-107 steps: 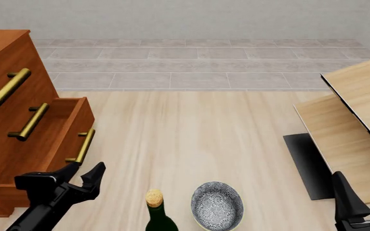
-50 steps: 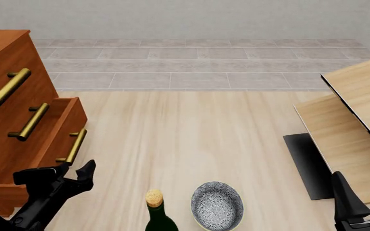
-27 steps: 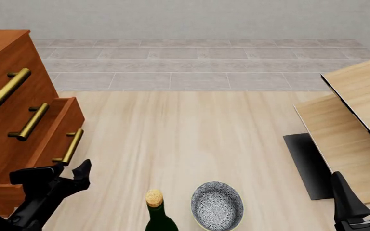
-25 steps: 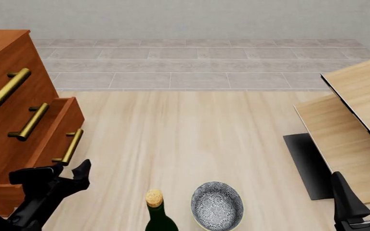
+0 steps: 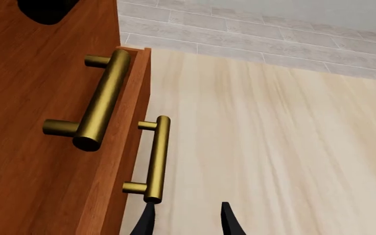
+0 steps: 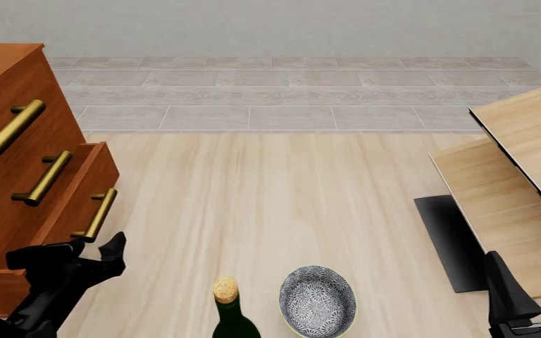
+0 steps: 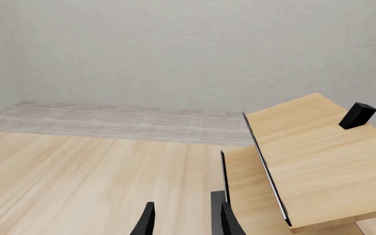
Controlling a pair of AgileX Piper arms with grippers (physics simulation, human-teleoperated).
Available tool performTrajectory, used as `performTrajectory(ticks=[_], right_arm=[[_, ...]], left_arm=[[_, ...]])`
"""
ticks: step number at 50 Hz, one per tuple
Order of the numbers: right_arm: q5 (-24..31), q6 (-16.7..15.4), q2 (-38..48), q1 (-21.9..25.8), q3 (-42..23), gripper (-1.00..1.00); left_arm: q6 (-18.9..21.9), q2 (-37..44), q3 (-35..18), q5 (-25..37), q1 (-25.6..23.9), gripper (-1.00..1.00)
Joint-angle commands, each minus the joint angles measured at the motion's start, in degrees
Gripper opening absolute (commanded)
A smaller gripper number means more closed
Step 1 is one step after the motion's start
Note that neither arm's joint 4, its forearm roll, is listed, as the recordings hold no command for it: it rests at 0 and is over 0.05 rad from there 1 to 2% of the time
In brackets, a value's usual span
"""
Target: Close the bottom drawer of the cabinet.
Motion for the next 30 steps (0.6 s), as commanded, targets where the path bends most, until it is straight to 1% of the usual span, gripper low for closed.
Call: performTrajectory(ticks=[1, 30], right_arm=[[0.0, 0.0, 0.0, 0.1, 0.0, 1.00], [0.1, 0.1, 0.0, 0.4, 0.0, 1.00]], left_arm=[[0.6, -0.1, 0.4, 0.0, 2.3, 1.00], [2.0, -0.1, 0.3, 0.0, 5.5, 1.00]])
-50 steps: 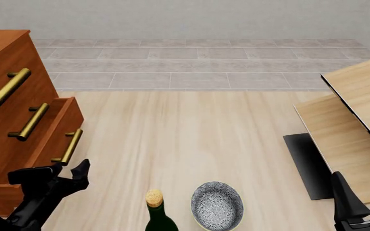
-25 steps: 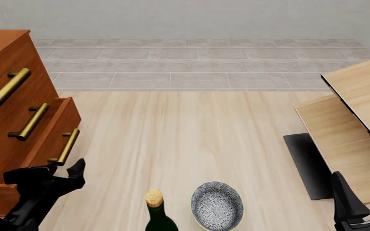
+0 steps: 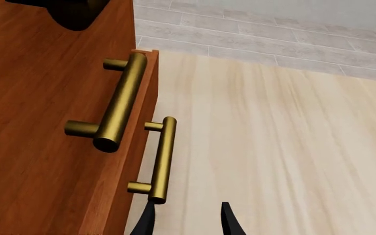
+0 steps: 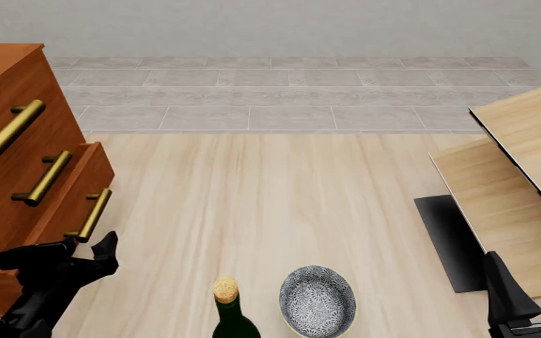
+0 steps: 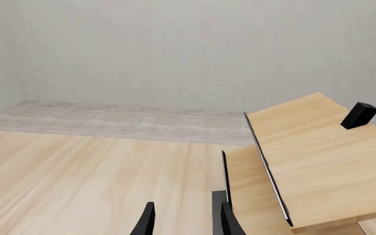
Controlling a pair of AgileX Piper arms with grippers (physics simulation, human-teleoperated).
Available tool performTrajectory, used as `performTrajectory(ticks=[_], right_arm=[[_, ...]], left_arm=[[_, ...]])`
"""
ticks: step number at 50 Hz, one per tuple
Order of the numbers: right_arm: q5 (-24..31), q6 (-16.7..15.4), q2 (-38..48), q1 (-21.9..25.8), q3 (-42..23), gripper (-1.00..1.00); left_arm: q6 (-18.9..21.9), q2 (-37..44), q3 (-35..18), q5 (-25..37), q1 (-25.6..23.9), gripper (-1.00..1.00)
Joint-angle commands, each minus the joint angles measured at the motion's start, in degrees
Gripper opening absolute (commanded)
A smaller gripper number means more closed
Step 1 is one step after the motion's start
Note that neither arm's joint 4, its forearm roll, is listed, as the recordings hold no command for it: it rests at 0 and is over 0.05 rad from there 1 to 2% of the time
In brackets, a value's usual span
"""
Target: Close the bottom drawer of the cabinet.
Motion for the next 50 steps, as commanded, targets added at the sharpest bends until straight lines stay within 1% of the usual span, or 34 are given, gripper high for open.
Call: performTrajectory(ticks=[1, 19, 50], right_arm=[[0.0, 0.0, 0.0, 0.0, 0.0, 1.00], [0.0, -0.1, 0.0, -0.2, -0.1, 1.00], [-0.4, -0.4, 0.0, 0.0, 0.1, 1.00]], left_arm=[[0.5, 0.0, 0.4, 0.0, 2.9, 1.00], [0.8, 0.6, 0.1, 0.0, 5.0, 1.00], [2.7, 1.6, -0.2, 0.0, 7.6, 1.00]])
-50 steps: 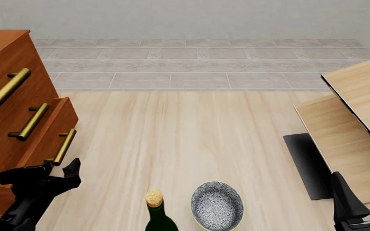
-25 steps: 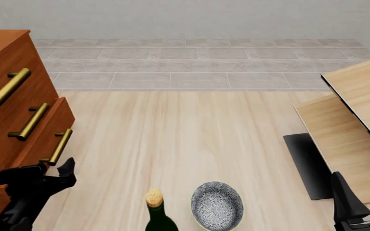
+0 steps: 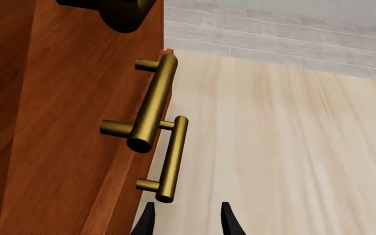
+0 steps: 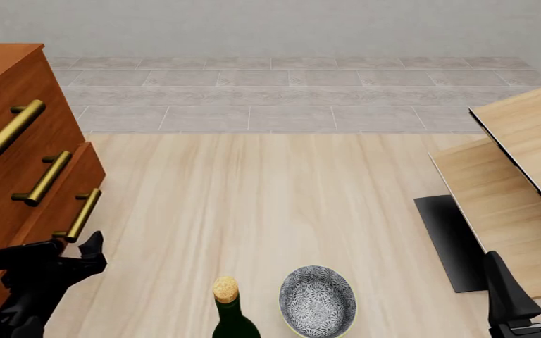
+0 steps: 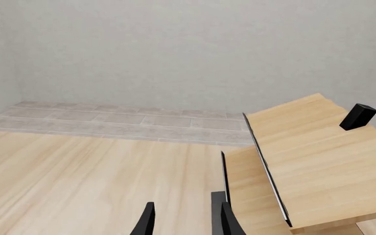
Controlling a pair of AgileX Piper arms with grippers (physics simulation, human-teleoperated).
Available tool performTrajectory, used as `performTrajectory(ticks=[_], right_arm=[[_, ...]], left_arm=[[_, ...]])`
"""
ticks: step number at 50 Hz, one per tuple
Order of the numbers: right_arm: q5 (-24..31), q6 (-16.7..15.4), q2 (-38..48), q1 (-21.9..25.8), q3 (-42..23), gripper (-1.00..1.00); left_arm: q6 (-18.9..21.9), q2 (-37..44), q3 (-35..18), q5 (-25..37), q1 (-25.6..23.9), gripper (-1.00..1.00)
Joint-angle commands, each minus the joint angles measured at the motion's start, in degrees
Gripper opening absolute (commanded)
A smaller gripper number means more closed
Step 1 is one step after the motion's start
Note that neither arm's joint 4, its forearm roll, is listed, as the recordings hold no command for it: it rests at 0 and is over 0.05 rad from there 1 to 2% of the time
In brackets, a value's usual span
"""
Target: Close the bottom drawer of the cabinet.
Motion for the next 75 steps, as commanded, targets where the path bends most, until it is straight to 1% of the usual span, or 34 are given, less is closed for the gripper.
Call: performTrajectory(ticks=[1, 21, 47, 75], right_arm=[[-0.1, -0.1, 0.0, 0.1, 0.1, 1.00], [0.1, -0.1, 0.0, 0.3, -0.1, 1.00], [0.0, -0.1, 0.0, 0.4, 0.0, 1.00], [-0.1, -0.1, 0.0, 0.4, 0.0, 1.00]], left_arm=[[0.7, 0.6, 0.4, 0.0, 2.7, 1.00], [2.7, 0.5, 0.3, 0.0, 4.5, 1.00], [4.1, 0.7, 0.1, 0.0, 6.2, 1.00], [5.8, 0.6, 0.2, 0.0, 9.2, 1.00]])
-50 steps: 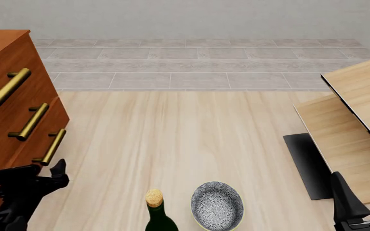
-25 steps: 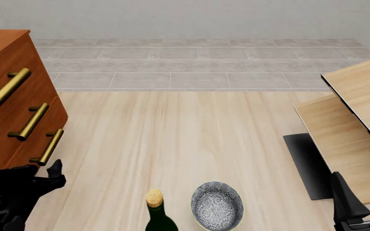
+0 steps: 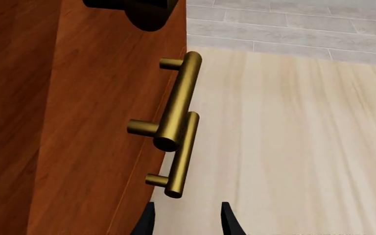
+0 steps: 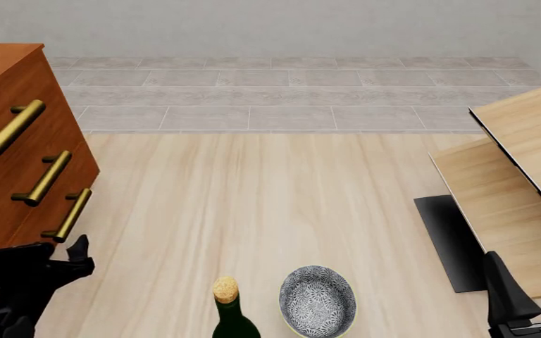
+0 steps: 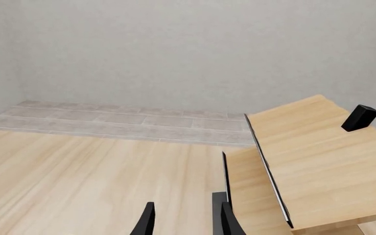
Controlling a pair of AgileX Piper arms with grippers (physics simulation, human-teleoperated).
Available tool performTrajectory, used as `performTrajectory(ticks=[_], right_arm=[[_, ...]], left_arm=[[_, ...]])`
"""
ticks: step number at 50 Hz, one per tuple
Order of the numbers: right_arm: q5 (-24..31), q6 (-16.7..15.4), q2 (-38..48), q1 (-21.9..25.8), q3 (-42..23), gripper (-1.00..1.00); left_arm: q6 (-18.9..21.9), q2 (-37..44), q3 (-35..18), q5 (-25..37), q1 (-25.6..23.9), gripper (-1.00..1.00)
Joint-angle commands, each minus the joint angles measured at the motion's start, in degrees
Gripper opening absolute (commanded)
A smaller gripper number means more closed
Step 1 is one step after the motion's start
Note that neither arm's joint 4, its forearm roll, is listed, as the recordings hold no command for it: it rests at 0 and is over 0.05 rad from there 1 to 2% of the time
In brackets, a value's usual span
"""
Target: Close the bottom drawer of the cabinet.
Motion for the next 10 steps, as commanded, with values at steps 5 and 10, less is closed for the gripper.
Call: performTrajectory(ticks=[5, 10], right_arm=[[-0.2, -0.2, 0.0, 0.0, 0.0, 1.00], [-0.3, -0.3, 0.0, 0.0, 0.1, 1.00]], left_arm=[[0.6, -0.1, 0.3, 0.0, 4.3, 1.00], [0.6, -0.1, 0.4, 0.0, 4.3, 1.00]])
